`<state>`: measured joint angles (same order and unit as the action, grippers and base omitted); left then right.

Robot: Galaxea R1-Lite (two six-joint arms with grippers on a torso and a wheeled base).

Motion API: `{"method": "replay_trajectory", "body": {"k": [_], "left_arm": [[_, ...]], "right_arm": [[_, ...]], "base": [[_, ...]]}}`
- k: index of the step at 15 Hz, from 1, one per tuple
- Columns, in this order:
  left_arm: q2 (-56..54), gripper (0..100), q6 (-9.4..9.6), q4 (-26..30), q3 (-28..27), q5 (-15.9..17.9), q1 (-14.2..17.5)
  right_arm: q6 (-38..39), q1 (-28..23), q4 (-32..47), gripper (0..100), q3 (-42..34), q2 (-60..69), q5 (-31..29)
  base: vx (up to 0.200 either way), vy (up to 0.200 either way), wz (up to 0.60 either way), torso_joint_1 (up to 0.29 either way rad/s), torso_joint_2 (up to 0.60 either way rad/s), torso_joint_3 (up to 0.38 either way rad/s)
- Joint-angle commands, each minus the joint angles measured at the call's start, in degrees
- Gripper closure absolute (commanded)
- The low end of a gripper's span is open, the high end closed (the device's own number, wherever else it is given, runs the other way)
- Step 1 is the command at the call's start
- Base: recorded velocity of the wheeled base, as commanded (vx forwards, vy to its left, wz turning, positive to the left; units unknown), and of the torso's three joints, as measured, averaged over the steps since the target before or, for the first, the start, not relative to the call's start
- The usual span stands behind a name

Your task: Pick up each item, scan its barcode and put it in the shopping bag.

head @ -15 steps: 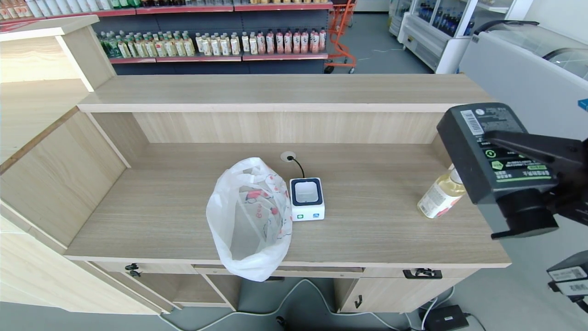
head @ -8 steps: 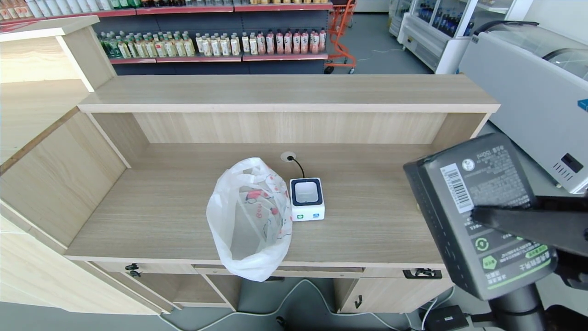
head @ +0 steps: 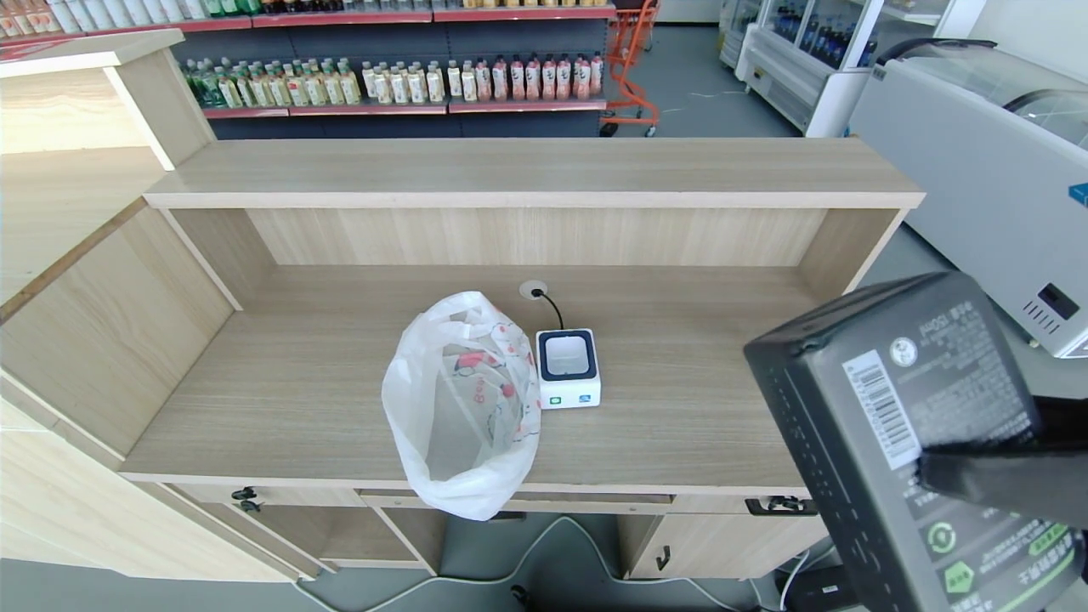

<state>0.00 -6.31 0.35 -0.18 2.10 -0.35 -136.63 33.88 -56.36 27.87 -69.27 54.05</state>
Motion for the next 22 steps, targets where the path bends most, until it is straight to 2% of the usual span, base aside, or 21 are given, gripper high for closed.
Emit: {"method": "replay_trajectory", "body": {"k": [1, 9, 12, 13, 15, 16, 17, 18, 19, 20, 21, 22], "left_arm": [[0.0, 0, -0.01, 0.0, 0.0, 0.0, 0.0], [0.0, 0, -0.01, 0.0, 0.0, 0.0, 0.0], [0.0, 0, -0.01, 0.0, 0.0, 0.0, 0.0], [0.0, 0, -0.01, 0.0, 0.0, -0.1, 0.0], [0.0, 0, -0.01, 0.0, 0.0, -0.1, 0.0], [0.0, 0, -0.01, 0.0, 0.0, 0.0, 0.0], [0.0, 0, -0.01, 0.0, 0.0, 0.0, 0.0], [0.0, 0, -0.01, 0.0, 0.0, 0.0, 0.0], [0.0, 0, -0.01, 0.0, 0.0, 0.0, 0.0], [0.0, 0, -0.01, 0.0, 0.0, 0.0, 0.0], [0.0, 0, -0.01, 0.0, 0.0, 0.0, 0.0], [0.0, 0, -0.01, 0.0, 0.0, 0.0, 0.0]], "right_arm": [[0.1, 2.3, 0.0, 100, 0.1, -0.3, 0.0], [1.0, 2.4, 0.0, 100, 0.0, -0.2, 0.0], [6.3, 0.6, -0.1, 100, 0.9, -2.0, -0.2], [12.4, -2.1, -0.1, 100, 1.7, -4.6, -1.8], [31.8, -14.1, 2.3, 100, 0.3, -6.1, -14.2], [34.9, -16.4, 3.4, 100, -0.1, -5.6, -16.1], [54.1, -28.6, 12.4, 100, -0.6, -0.3, -25.5], [62.6, -32.7, 15.5, 100, -0.7, 1.1, -29.9], [67.7, -34.6, 16.0, 100, -0.9, 1.2, -31.2], [76.5, -40.1, 15.9, 100, -1.6, 0.7, -31.2], [78.2, -42.9, 15.8, 100, -1.7, 0.7, -31.2], [79.0, -48.0, 15.8, 100, -1.7, 1.0, -31.2]], "base": [[0.0, 0.0, 0.0, 0.0, 0.0, 0.0], [0.0, 0.0, 0.0, 0.0, 0.0, 0.0], [0.0, 0.0, 0.0, 0.0, 0.0, 0.0], [0.0, 0.0, 0.0, 0.0, 0.0, 0.0], [0.0, 0.0, 0.0, 0.0, 0.0, 0.0], [0.0, 0.0, 0.0, 0.0, 0.0, 0.0], [0.0, 0.0, 0.0, 0.0, 0.0, 0.0], [0.0, 0.0, 0.0, 0.0, 0.0, 0.0], [0.0, 0.0, 0.0, 0.0, 0.0, 0.0], [0.0, 0.0, 0.0, 0.0, 0.0, 0.0], [0.0, 0.0, 0.0, 0.0, 0.0, 0.0], [0.0, 0.0, 0.0, 0.0, 0.0, 0.0]]}}
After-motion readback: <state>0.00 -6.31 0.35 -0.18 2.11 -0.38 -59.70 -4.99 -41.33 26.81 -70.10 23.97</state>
